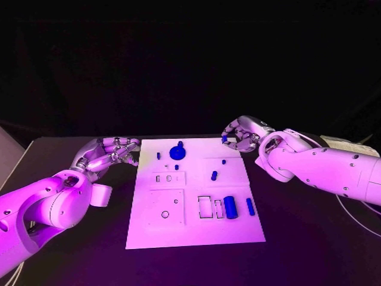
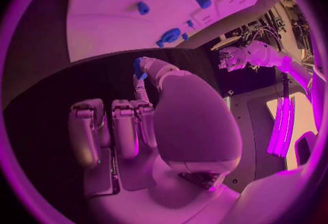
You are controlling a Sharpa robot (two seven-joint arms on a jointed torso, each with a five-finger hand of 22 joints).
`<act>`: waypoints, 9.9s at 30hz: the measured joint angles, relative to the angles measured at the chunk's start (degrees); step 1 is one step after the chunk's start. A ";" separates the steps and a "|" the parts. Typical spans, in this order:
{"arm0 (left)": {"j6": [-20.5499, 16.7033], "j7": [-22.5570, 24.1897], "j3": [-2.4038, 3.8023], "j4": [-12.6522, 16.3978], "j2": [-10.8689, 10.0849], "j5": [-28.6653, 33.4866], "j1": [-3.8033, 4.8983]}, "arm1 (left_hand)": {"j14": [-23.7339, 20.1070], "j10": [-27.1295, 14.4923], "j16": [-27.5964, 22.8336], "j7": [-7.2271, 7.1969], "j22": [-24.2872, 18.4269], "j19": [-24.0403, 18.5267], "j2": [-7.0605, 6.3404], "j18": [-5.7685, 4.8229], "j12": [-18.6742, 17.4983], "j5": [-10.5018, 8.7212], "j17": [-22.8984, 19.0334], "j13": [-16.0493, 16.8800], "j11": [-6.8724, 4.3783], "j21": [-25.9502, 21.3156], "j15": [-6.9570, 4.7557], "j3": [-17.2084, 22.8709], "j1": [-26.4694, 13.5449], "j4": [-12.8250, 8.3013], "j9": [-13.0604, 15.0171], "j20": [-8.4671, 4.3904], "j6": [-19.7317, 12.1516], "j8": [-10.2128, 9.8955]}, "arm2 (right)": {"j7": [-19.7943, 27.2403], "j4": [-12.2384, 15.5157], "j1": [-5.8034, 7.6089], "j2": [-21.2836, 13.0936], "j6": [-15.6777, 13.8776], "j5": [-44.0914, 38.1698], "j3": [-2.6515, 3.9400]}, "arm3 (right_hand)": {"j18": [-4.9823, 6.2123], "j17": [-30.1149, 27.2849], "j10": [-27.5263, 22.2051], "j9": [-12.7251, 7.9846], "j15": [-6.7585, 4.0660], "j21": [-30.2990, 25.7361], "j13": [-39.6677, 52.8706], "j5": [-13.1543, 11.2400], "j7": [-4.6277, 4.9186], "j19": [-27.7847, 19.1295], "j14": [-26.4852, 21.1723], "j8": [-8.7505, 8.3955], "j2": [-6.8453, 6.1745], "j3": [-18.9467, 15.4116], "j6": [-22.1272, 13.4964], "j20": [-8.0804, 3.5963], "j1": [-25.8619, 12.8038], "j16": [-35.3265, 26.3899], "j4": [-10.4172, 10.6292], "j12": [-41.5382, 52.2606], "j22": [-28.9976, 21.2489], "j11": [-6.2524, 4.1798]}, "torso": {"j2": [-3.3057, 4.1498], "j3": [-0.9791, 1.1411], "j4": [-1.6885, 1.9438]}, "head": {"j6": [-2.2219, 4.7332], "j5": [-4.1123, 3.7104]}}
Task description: Assemble the parts on the task board
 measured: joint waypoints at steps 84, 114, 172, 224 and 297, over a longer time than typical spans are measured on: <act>0.39 -0.87 -0.02 -0.22 0.42 0.01 0.00 | -0.20 0.00 0.23 0.00 0.13 0.00 0.00 0.00 0.00 0.00 0.06 0.04 0.00 0.22 0.20 0.15 0.00 -0.15 0.12 0.00 0.00 0.00 | -29.91 6.77 -6.99 18.89 -0.79 -18.84 -1.60 | 0.01 -0.02 -0.01 0.82 0.02 0.00 0.00 -0.77 0.14 -0.01 0.00 0.61 -1.42 0.47 -0.97 0.01 -2.77 0.00 -0.15 0.00 0.00 0.00 | -0.63 -0.23 -0.25 | -2.71 2.83; 0.51 -1.00 -0.02 -0.31 0.42 0.01 0.00 | -0.20 0.00 0.23 0.00 0.21 -0.42 0.00 0.00 0.00 0.00 0.05 0.08 0.00 0.50 0.20 0.15 0.00 -0.15 0.19 -0.01 0.00 0.00 | -29.46 6.89 -7.06 18.66 -0.53 -18.83 -1.68 | 0.00 -0.03 0.07 -0.58 1.15 0.00 -0.01 -3.05 2.27 0.00 -0.12 -1.05 -3.74 -2.71 -6.39 0.85 -5.11 0.00 1.44 -2.16 0.04 1.13 | -0.60 -0.19 -0.31 | -2.68 2.98; 25.07 -45.64 -7.68 -22.51 22.92 -46.88 14.35 | 19.37 1.96 47.03 -3.98 49.87 21.20 3.39 -4.93 58.44 0.19 37.62 48.42 -4.61 41.99 -3.61 -6.98 -16.82 5.22 16.30 -3.57 -6.24 19.75 | -4.36 8.29 3.44 0.90 -1.99 22.63 -0.68 | 0.00 0.00 0.03 -0.50 1.35 -0.23 0.01 2.34 1.60 0.00 0.09 1.07 -2.24 -8.23 -6.12 0.84 -3.59 0.00 5.71 -1.77 0.00 1.48 | -3.27 2.08 -2.10 | -3.48 6.00; 35.97 -47.27 -9.50 -29.09 28.92 -50.11 15.19 | 19.56 -0.03 47.26 -4.70 49.62 20.98 3.32 -4.93 58.22 0.19 37.60 47.36 -4.70 42.16 -3.81 -4.81 -18.22 4.98 20.99 -3.36 -7.37 21.74 | -7.13 7.93 3.70 1.50 -1.56 21.38 -0.69 | 0.00 -0.02 0.02 -0.45 1.35 -0.90 0.04 3.27 1.97 0.00 0.09 1.19 -2.70 -8.97 -6.49 0.84 -4.05 0.00 6.44 -2.38 0.03 1.47 | -3.03 1.87 -1.75 | -5.45 5.49; 31.02 -47.21 -9.68 -26.68 26.37 -46.21 15.16 | 19.47 3.34 48.88 -5.53 53.34 22.63 -0.62 -5.83 57.96 29.59 37.59 44.55 -7.41 44.20 -6.59 17.62 -22.79 -3.90 25.39 -6.23 -7.54 30.38 | -8.94 7.03 3.64 1.44 0.04 20.50 -0.70 | 0.00 -0.02 0.02 -0.31 1.35 -0.90 0.00 3.89 1.96 0.00 0.09 1.51 -2.70 -9.34 -6.48 0.84 -4.04 0.00 6.81 -2.38 0.04 1.47 | -3.05 1.95 -1.54 | -5.90 6.15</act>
